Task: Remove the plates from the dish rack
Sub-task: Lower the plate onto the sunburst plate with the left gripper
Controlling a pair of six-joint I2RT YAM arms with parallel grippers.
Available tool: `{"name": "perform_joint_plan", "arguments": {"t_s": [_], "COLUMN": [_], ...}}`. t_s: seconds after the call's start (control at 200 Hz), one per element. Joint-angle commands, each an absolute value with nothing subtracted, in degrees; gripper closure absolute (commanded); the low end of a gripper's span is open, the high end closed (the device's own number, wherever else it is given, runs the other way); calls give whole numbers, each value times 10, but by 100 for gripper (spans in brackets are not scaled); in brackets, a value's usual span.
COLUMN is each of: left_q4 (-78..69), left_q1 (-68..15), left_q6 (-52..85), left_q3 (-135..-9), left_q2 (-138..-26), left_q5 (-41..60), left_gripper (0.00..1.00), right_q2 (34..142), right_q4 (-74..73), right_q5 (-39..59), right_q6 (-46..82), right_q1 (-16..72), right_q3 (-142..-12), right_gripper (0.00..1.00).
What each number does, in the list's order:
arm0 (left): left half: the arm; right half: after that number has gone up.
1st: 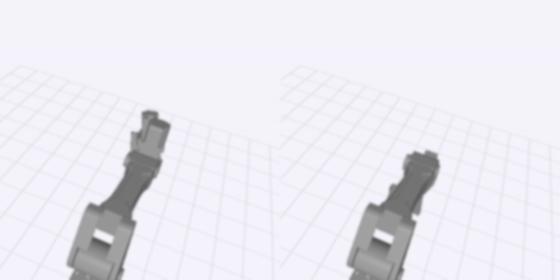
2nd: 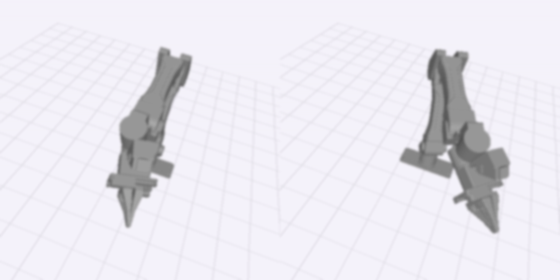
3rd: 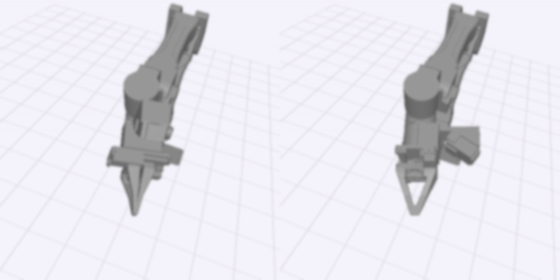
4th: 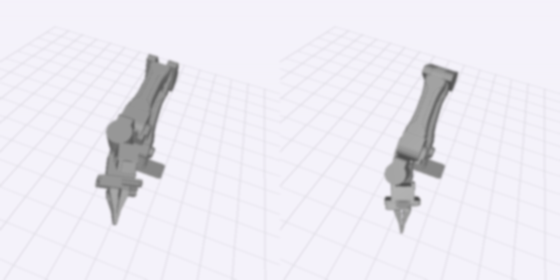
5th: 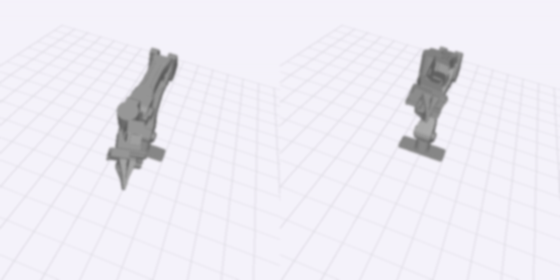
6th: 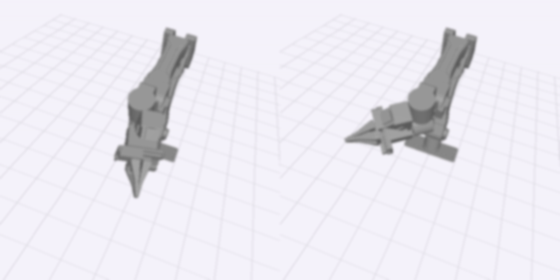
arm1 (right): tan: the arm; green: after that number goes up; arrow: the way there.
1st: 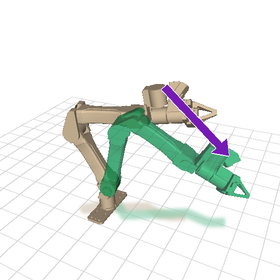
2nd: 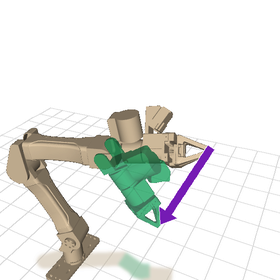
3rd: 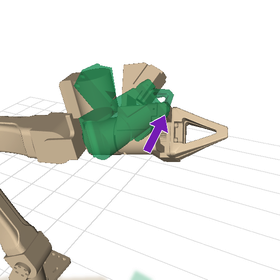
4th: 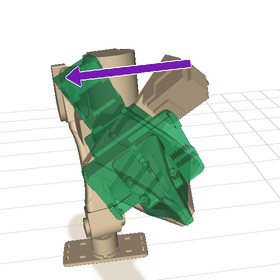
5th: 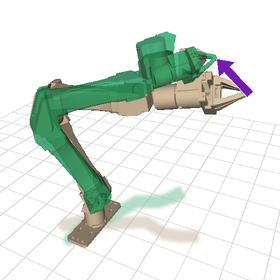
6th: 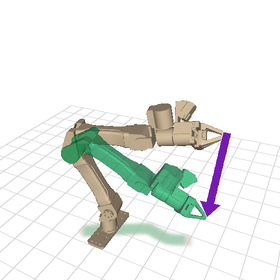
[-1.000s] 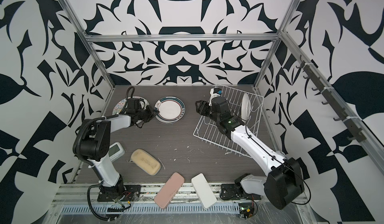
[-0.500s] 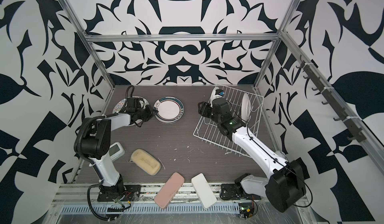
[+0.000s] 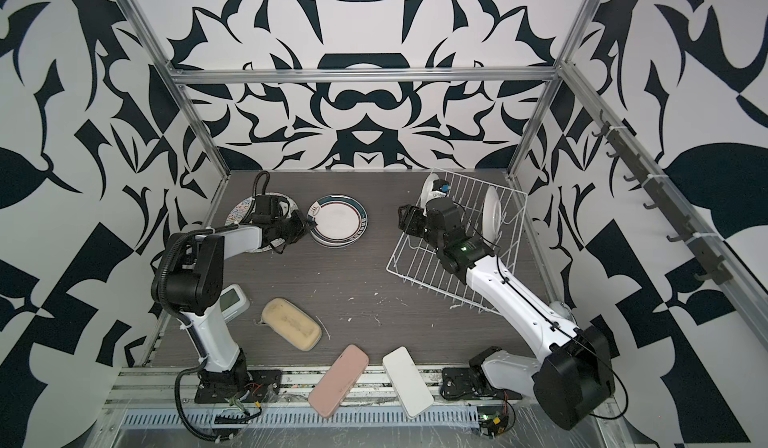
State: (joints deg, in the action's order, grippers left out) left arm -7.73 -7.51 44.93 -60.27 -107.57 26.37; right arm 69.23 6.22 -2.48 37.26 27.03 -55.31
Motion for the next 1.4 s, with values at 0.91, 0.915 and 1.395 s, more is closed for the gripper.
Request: {"name": "perform_joint_plan", "arguments": {"t_s": [0.91, 0.915, 1.395], "left_q4": [-95, -95, -90], "left_q1": [-72, -72, -72], "left_q6": [456, 456, 456], "left_q3": [-635, -636, -636], "left_q2": [-1105, -1105, -1097], "left_q5": [279, 279, 279], "left_gripper": [90, 90, 77], "right_q2": [669, 669, 669], "right_q4": [54, 54, 54], "right_q5": [-40, -40, -41], "right_q6": [370, 370, 370], "right_q1": [269, 269, 268], "right_q3": [-545, -545, -544], "right_gripper": [33, 33, 32]}}
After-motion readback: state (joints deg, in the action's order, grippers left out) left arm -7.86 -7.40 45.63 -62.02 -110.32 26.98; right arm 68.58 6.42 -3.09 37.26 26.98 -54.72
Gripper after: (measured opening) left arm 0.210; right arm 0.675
